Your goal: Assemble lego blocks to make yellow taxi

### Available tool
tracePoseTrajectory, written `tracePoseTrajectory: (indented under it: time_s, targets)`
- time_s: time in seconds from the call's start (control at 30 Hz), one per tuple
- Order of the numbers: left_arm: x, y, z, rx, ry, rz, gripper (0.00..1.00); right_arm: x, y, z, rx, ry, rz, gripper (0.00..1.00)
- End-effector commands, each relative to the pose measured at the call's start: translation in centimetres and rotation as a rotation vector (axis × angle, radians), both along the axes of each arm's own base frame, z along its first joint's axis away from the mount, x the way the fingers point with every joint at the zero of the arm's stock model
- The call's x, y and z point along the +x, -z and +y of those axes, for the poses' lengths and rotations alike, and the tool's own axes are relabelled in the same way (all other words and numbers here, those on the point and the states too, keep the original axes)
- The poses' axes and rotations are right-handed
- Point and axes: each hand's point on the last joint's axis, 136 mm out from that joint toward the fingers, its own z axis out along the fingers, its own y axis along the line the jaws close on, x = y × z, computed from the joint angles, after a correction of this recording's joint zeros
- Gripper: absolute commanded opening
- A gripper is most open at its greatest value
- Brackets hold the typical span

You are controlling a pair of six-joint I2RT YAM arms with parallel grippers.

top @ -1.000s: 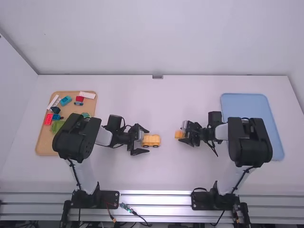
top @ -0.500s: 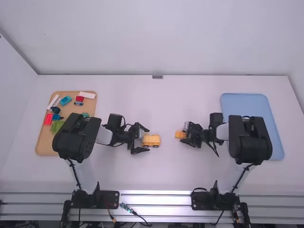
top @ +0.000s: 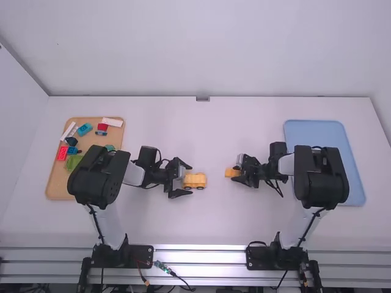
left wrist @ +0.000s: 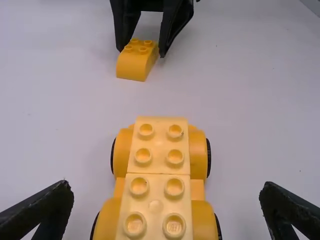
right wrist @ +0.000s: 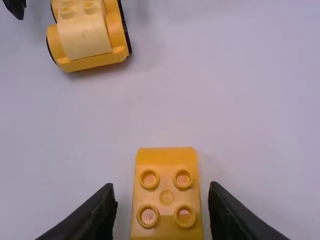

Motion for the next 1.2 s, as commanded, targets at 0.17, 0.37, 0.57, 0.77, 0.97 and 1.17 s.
tracePoseTrajectory:
  time_s: [0.17, 0.37, 0.57, 0.77, 0.97, 1.17]
  targets:
    - [-0.17, -0.05, -0.35, -0.015, 0.015, 0.014, 0.99, 0.22, 0.28, -0.01, -0.002, 0.002, 0.005, 0.4]
    - [-0.17, -0.05, -0.35, -0.015, 0.015, 0.014, 0.99, 0.24, 0.3, -0.02, -0.003, 0.007, 0.012, 0.42]
    - [-0.17, -0.05, -0.35, -0.015, 0.015, 0.014, 0.99, 0.18, 0.53, -0.18, -0.02, 0.01, 0.021, 0.41]
    - [-0.18, -0.04, -0.35, -0.015, 0.015, 0.015, 0.99, 0.2, 0.54, -0.19, -0.021, 0.01, 0.02, 0.31]
    - [-0.17, -0.04, -0.35, -0.015, 0.015, 0.015, 0.99, 0.19, 0.49, -0.15, -0.018, 0.009, 0.021, 0.22]
    - [-0.15, -0.05, -0.35, -0.014, 0.015, 0.011, 1.0, 0.21, 0.01, 0.08, 0.007, 0.005, 0.016, 0.2]
